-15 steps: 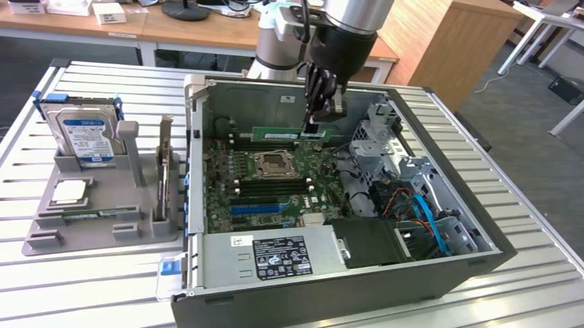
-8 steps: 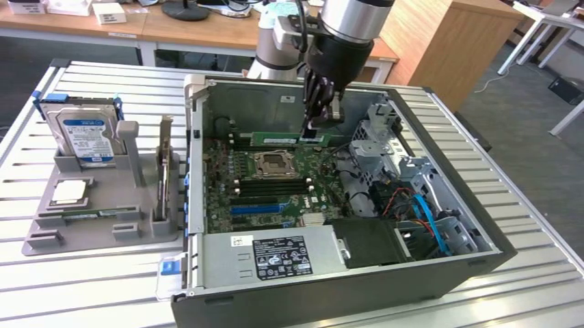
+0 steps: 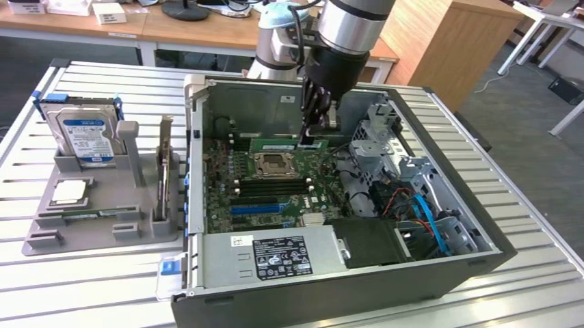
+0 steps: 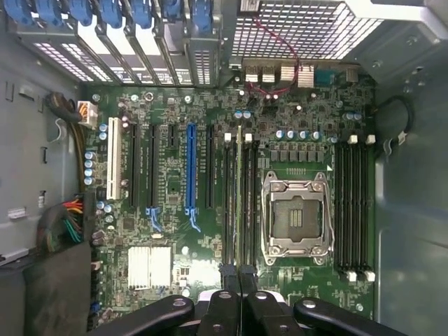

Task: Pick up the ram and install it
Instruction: 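Insert the ram into the slot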

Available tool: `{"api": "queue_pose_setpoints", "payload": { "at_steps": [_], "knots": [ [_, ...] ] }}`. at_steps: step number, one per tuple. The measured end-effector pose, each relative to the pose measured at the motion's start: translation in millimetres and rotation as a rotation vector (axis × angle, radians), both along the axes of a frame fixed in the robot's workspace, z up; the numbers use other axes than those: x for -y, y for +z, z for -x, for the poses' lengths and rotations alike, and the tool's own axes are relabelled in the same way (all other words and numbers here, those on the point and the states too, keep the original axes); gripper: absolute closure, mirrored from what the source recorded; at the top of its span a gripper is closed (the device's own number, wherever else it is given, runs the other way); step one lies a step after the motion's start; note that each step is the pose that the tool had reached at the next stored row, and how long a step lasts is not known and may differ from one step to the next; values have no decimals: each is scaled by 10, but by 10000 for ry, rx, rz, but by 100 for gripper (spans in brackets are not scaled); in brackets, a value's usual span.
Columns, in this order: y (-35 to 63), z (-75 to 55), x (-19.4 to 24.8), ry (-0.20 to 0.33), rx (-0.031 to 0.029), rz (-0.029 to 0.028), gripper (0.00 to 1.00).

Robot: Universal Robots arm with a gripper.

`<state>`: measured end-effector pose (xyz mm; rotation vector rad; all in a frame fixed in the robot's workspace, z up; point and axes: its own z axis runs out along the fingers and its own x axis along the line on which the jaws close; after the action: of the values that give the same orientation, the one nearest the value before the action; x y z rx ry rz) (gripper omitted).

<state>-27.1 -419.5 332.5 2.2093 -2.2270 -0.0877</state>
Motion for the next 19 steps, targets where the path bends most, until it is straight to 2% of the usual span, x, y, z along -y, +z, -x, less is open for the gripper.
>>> {"api": "queue_pose_setpoints", "payload": {
  "at_steps": [19],
  "knots": [
    [-346, 0, 0, 0, 1, 0, 89]
  ]
}}
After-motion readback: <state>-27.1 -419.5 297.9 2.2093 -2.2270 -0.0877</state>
